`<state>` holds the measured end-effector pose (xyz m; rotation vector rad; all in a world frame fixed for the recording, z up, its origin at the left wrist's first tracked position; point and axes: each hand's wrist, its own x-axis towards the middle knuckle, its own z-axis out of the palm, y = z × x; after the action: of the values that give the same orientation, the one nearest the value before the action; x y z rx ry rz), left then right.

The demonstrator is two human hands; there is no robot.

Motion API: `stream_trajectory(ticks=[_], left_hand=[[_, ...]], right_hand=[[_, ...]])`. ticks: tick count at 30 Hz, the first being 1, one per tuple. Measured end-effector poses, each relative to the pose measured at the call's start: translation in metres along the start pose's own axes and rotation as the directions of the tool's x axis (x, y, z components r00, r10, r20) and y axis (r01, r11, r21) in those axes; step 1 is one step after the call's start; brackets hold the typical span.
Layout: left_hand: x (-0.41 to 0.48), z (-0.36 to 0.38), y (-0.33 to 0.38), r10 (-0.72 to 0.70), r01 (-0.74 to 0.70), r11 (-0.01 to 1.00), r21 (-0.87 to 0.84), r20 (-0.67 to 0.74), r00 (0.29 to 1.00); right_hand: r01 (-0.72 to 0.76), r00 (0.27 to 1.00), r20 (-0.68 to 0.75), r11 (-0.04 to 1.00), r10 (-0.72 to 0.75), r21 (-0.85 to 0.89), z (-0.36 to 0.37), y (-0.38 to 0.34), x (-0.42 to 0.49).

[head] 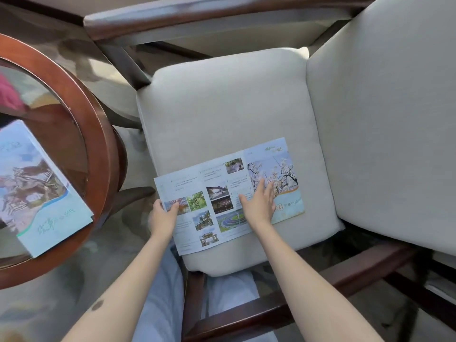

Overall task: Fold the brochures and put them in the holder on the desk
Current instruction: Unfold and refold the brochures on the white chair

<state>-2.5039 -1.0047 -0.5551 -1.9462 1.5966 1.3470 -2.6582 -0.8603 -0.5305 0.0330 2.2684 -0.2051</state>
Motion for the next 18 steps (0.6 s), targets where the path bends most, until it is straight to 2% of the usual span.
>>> stream_trajectory(ticks=[4, 8, 13, 18], left_hand=[[-0.005, -0.002, 0.001, 0.015, -0.016, 0.999, -0.030, -0.033, 0.999], [-0.009, -0.012, -0.002, 0.003, -0.002, 1.000, 0.013, -0.079, 0.997], [-0.013, -0.019, -0.005, 0.024, -0.020, 0.998, 0.057, -0.070, 0.997], [-0.023, -0.024, 0.001, 0.059, -0.059, 0.998, 0.006, -0.104, 0.993]], right_hand=[[-0.031, 0.997, -0.074, 0.999, 0.029, -0.028, 0.006, -0.005, 0.000], [-0.044, 0.979, -0.201, 0.998, 0.033, -0.053, 0.011, -0.007, -0.001], [-0.035, 0.962, -0.271, 0.998, 0.020, -0.054, 0.013, -0.005, -0.003], [0.006, 0.961, -0.275, 1.000, -0.013, -0.025, 0.008, -0.010, -0.008]])
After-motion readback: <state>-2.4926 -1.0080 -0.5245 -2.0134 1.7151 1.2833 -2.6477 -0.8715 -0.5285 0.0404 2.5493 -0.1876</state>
